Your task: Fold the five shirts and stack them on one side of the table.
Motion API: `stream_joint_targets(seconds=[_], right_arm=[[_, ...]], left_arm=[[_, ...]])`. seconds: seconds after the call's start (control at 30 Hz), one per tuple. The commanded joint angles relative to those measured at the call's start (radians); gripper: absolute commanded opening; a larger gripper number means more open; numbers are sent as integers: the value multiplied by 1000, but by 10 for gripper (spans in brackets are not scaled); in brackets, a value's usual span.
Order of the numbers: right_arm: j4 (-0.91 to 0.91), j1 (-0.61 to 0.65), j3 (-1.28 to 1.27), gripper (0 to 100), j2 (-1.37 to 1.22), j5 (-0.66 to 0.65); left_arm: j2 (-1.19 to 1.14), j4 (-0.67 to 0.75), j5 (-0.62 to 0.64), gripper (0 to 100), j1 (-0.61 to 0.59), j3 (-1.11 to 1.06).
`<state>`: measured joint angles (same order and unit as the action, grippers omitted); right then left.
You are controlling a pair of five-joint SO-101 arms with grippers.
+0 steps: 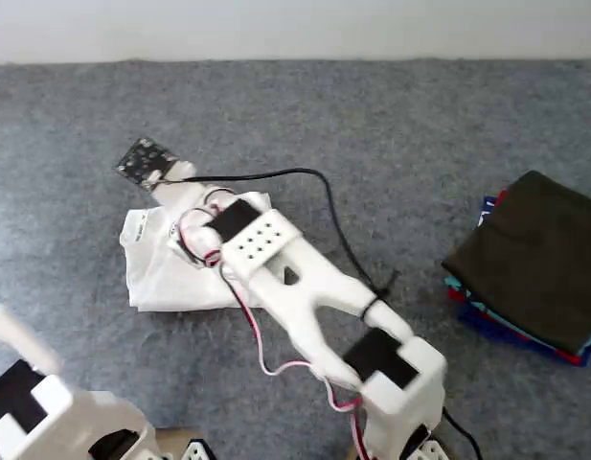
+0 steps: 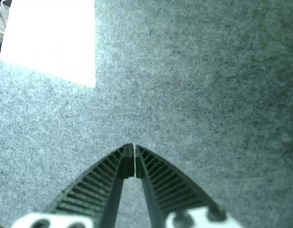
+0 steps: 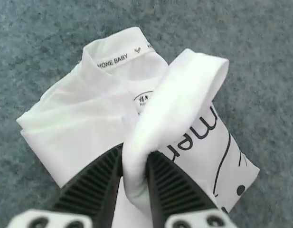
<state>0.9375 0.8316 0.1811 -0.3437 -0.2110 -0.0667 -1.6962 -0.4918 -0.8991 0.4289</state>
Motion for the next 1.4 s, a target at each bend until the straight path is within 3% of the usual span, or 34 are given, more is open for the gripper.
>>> stream_joint_targets(seconds=[0.0, 0.1, 0.23, 0.33, 0.47, 0.63, 0.97, 1.13, 1.37], right_arm=[[33, 13, 192, 14, -85, -2], [104, 16, 342, 36, -185, -2], [251, 39, 542, 203, -292, 12], [383, 47, 715, 257, -335, 77], [567, 18, 882, 218, -371, 43], [753, -82, 948, 15, -426, -64], [832, -257, 947, 9, -538, -107], [727, -179, 948, 9, -662, -107], [748, 96, 1109, 9, -704, -104]], left_arm=[[54, 15, 9, 16, 8, 7], [54, 15, 9, 16, 8, 7], [54, 9, 11, 16, 8, 7], [54, 9, 11, 16, 3, 7], [54, 9, 11, 16, 3, 7], [54, 9, 23, 16, 8, 7], [55, 8, 54, 16, 0, 10], [92, 8, 54, 16, 0, 7], [163, 9, 68, 16, -6, 7]])
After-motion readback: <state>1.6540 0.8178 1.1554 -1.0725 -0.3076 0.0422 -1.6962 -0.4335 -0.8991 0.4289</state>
